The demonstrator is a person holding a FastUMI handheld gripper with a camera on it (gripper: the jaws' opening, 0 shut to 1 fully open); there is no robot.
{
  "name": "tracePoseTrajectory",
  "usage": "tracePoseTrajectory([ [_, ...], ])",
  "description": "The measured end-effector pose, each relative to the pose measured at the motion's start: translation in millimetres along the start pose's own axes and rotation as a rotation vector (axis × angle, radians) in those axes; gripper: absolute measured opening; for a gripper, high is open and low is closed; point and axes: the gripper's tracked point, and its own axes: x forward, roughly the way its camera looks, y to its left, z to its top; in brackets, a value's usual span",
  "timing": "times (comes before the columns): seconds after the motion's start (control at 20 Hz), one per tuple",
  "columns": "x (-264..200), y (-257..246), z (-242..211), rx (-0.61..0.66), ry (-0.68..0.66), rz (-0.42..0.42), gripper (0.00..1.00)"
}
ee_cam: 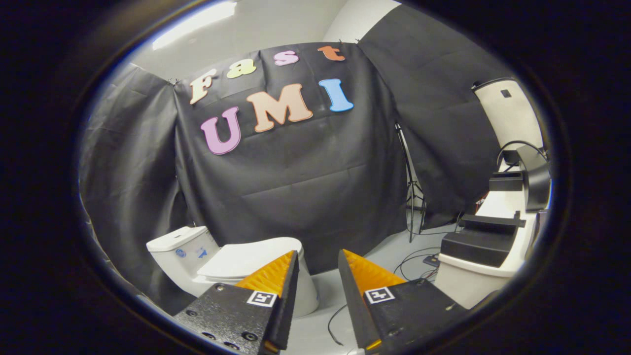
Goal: Open the toilet lid.
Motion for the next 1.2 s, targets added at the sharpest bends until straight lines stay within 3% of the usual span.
tracePoseTrajectory([
  [1.0,0.7,-1.6,1.9,0.002,-0.006,-0.006,0.50],
  [1.2,13.2,11.6,-0.8,-0.031,0.032,0.009,0.45],
])
